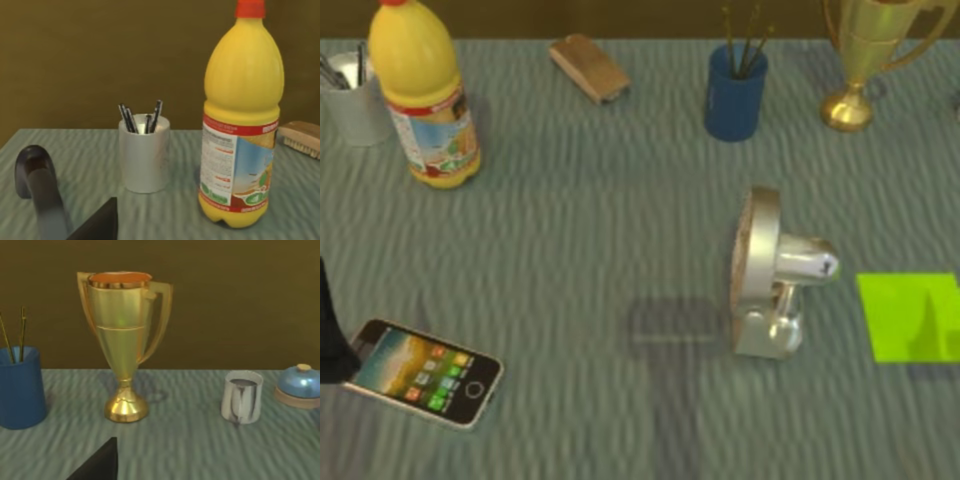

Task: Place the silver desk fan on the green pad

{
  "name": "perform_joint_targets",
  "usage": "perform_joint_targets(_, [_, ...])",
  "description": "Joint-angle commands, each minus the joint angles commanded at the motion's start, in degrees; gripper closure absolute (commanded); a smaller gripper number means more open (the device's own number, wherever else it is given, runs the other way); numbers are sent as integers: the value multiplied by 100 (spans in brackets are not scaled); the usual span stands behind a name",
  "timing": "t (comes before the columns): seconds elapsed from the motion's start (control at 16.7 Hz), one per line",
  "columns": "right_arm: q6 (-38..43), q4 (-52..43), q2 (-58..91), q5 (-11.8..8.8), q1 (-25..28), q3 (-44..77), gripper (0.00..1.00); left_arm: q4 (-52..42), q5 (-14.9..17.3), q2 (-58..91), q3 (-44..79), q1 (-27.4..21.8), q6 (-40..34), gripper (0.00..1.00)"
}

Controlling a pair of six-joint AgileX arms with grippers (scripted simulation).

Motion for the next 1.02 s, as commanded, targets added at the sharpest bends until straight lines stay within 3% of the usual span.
perform_joint_targets(0.24, [68, -166, 171, -3, 65, 158, 0, 0, 0, 0, 0, 0, 0, 0])
perform_joint_targets(0.48, [471, -1132, 1228, 3, 407, 1163, 0, 0, 0, 0, 0, 0, 0, 0])
perform_joint_targets(1.02, [2169, -4594, 6256, 10, 1704, 6249, 0, 0, 0, 0, 0, 0, 0, 0])
